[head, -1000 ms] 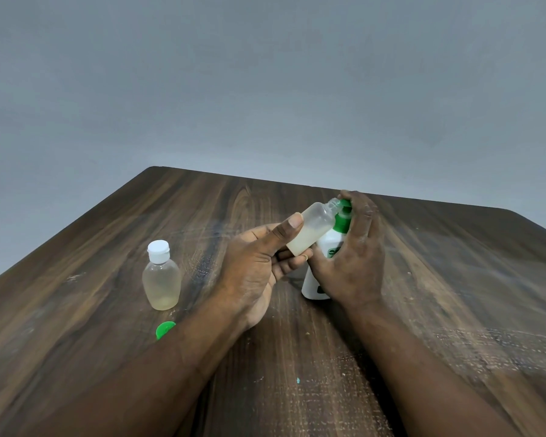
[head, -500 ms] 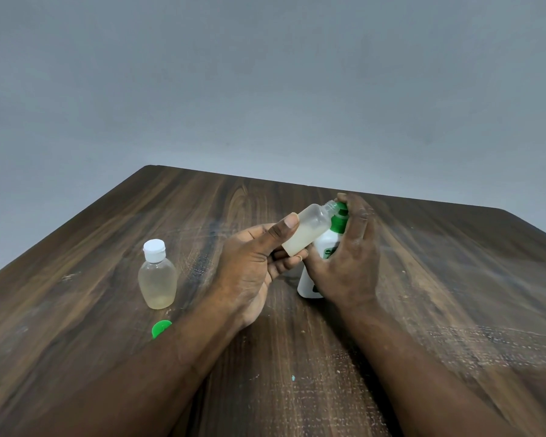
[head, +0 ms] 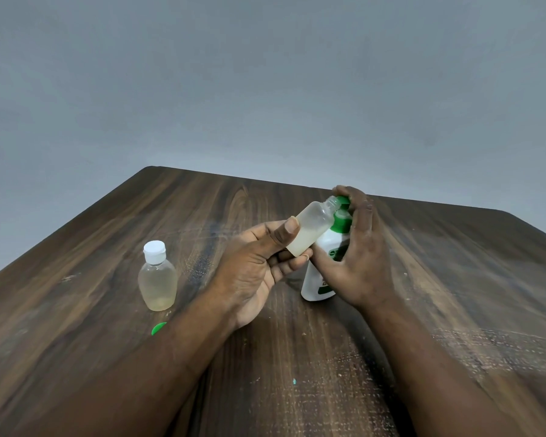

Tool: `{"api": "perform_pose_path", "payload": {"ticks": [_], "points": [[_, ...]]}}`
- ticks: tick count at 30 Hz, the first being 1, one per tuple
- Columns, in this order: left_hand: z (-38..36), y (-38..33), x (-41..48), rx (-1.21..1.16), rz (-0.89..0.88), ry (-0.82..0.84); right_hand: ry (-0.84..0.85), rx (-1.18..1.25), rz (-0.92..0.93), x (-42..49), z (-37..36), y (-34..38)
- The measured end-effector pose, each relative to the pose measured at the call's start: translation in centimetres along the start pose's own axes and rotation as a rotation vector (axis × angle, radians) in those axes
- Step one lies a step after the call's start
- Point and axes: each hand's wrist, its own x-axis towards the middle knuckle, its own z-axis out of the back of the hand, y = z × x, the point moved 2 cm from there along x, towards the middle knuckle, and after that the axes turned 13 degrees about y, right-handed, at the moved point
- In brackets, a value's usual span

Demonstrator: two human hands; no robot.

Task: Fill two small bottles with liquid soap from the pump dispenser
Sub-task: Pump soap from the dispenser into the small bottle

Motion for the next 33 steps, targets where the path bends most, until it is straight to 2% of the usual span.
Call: {"api": "perform_pose_path", "payload": {"ticks": [4,9,16,23,28,33], "points": [[0.2,-0.1,0.1,0.001,0.012,0.005,0.014,0.127,0.028,-0.1,0.8,0.0],[0.2,0.0,0.2,-0.001,0.024,0.018,-0.093,0.325,0.023,0.1,1.8,0.1],[-0.1,0.2,0.2,0.014,0.024,0.044,-0.179,0.706,-0.274,2.1,2.4,0.7],[0.3,0.3,0.3,0.026,0.028,0.062,-0.002,0.998,-0.444,4.1,1.9,0.6],[0.2,0.3,0.4,0.05,0.009,0.056,0.112,1.099,-0.579,3.6,0.8,-0.4],[0.3,0.5,0.3,0.124,0.021,0.037,0.113,1.189,-0.609,3.3,0.3,-0.3]]}}
